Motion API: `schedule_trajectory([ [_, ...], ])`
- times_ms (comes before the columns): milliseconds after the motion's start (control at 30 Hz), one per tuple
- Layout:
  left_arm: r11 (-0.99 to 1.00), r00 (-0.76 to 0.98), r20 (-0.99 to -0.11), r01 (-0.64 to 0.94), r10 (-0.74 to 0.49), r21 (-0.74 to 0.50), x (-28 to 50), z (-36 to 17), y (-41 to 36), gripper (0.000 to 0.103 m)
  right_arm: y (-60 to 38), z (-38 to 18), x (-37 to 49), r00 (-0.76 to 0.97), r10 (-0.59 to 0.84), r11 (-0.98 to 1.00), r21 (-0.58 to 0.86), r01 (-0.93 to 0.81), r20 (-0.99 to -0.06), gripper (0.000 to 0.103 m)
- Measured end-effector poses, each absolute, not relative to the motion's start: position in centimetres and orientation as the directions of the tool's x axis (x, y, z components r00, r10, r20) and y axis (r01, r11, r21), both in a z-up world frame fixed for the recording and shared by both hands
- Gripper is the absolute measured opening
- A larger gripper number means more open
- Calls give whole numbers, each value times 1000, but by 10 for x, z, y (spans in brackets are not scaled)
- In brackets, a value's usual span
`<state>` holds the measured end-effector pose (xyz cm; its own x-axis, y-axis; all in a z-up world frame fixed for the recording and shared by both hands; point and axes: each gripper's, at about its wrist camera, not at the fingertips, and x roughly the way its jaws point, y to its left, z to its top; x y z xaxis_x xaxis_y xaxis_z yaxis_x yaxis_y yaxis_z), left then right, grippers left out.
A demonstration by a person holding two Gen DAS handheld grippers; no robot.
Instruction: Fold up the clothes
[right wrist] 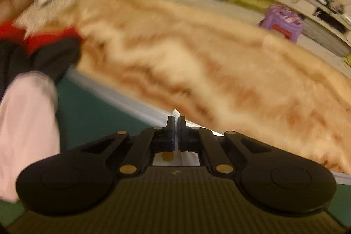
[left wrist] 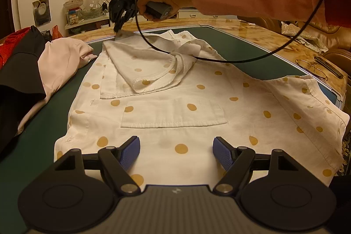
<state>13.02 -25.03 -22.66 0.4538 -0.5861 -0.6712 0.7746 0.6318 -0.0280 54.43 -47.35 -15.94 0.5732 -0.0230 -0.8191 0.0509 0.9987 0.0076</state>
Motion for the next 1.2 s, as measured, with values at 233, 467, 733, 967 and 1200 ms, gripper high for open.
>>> schedule_trajectory([
  [233, 632, 454, -672, 774, -585, -27, 128, -226, -250, 78, -499, -166, 558, 619, -80, 987, 25, 159, -781, 4],
  [467, 632, 453, -671, 774, -586, -30, 128, -226, -251, 78, -519, -148, 527, 681, 0, 988, 104, 111, -732, 33],
  [733, 633, 454, -670, 773, -588, -32, 128, -226, -251, 78, -565, -116, 397, 670, 118, 993, 89, -78, -733, 41],
  [967, 634, 456, -671, 773, -584, -26, 129, -226, -251, 78, -541, -122, 306, 623, 236, 958, 71, -278, -745, 41],
  [1200, 634, 460, -674, 773, -577, -15, 128, -226, -253, 79, -431, -142, 261, 604, 268, 818, -154, -554, -751, 41],
])
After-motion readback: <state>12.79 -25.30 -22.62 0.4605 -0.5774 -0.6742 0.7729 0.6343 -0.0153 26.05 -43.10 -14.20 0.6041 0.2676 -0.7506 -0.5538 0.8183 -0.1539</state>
